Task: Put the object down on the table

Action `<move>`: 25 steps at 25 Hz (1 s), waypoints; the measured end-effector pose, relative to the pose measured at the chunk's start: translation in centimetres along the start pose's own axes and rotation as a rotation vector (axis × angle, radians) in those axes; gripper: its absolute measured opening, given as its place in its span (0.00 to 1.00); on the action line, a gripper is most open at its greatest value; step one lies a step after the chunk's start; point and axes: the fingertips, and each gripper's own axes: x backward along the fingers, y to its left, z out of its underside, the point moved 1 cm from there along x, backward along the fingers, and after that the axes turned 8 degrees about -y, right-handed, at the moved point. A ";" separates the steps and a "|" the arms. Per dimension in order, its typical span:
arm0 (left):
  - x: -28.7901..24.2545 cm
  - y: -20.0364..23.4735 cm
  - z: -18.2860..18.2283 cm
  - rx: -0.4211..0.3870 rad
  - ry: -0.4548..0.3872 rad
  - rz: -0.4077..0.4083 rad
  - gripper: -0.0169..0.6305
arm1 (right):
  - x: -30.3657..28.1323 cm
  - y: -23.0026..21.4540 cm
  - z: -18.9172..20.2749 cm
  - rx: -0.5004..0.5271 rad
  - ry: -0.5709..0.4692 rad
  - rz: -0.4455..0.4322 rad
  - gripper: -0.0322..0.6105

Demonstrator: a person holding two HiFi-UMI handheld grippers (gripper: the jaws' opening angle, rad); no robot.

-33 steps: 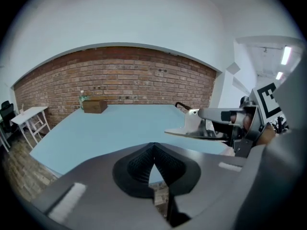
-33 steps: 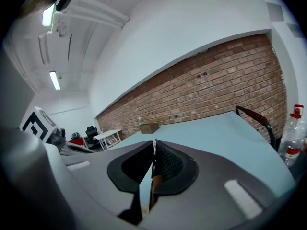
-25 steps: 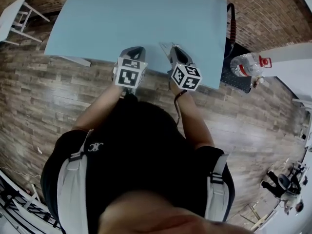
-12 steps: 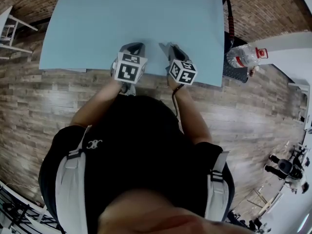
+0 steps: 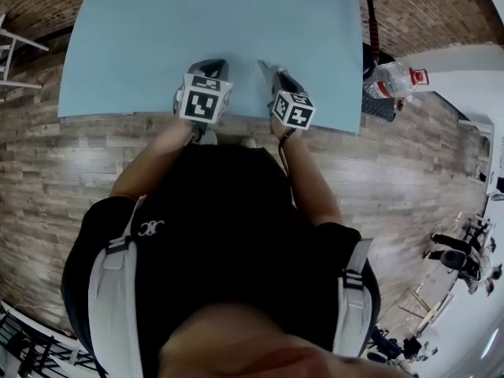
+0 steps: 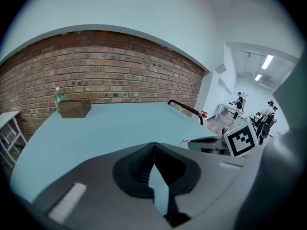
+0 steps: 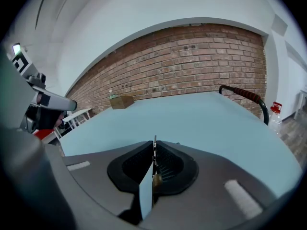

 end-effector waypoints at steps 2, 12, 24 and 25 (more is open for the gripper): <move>-0.2 0.0 0.0 0.004 0.003 0.004 0.02 | -0.1 -0.2 0.5 0.008 0.018 0.009 0.10; -1.3 -1.1 1.4 0.025 0.027 0.006 0.02 | -0.7 -1.3 2.6 0.006 0.083 0.001 0.10; -2.3 -2.4 1.1 0.034 0.044 -0.032 0.02 | -1.8 -3.0 2.7 -0.002 0.089 -0.039 0.12; -2.5 -2.5 1.1 0.033 0.044 -0.036 0.02 | -2.0 -3.1 2.7 0.000 0.093 -0.043 0.13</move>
